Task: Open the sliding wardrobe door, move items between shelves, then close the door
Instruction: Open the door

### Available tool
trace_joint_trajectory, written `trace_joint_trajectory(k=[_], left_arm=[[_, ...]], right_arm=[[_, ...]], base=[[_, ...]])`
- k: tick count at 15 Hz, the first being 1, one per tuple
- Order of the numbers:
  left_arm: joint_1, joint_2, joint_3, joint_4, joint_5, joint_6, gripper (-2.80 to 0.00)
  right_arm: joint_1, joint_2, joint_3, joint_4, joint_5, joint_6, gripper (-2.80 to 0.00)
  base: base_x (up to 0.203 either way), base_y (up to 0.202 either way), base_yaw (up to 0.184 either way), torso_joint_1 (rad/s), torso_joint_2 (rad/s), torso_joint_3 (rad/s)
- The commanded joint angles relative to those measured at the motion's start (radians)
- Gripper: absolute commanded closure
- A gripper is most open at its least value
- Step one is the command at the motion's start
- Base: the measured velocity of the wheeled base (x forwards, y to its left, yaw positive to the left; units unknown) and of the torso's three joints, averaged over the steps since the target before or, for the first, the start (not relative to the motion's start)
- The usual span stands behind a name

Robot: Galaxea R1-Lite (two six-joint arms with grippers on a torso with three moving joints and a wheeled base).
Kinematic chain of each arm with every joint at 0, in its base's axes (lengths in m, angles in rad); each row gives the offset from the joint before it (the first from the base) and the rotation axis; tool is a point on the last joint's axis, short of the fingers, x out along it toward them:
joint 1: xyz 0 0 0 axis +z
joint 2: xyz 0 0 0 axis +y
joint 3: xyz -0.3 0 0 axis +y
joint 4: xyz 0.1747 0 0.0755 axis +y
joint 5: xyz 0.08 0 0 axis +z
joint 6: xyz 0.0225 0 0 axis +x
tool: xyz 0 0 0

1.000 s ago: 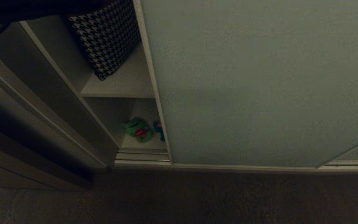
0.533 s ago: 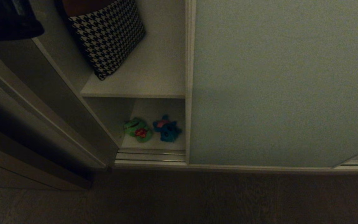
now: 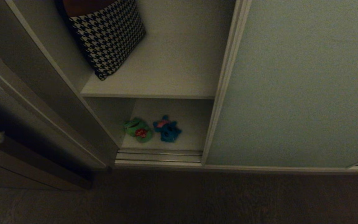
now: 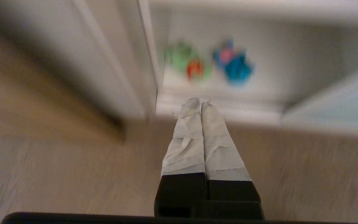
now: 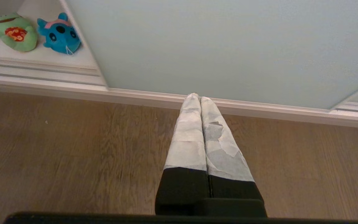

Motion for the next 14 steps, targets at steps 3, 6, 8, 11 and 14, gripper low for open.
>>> trace_joint_trajectory(k=[3,6,8,11,14], left_arm=[[-0.016,-0.390,0.346,-0.003,-0.016,0.051,0.00],[-0.018,-0.616,0.493,0.002,-0.060,0.072,0.00],[-0.013,-0.750,0.574,-0.002,-0.070,0.076,0.00],[-0.010,-0.774,0.641,-0.010,-0.094,0.023,0.00],[-0.010,-0.773,0.638,0.005,-0.090,0.036,0.00]], right_arm=[[0.000,0.000,0.000,0.000,0.001,0.000,0.00],[0.000,0.000,0.000,0.000,0.001,0.000,0.00],[0.000,0.000,0.000,0.000,0.001,0.000,0.00],[0.000,0.000,0.000,0.000,0.001,0.000,0.00],[0.000,0.000,0.000,0.000,0.001,0.000,0.00]], base=[[0.000,0.000,0.000,0.000,0.00,0.000],[0.000,0.000,0.000,0.000,0.00,0.000],[0.000,0.000,0.000,0.000,0.00,0.000],[0.000,0.000,0.000,0.000,0.00,0.000],[0.000,0.000,0.000,0.000,0.00,0.000]])
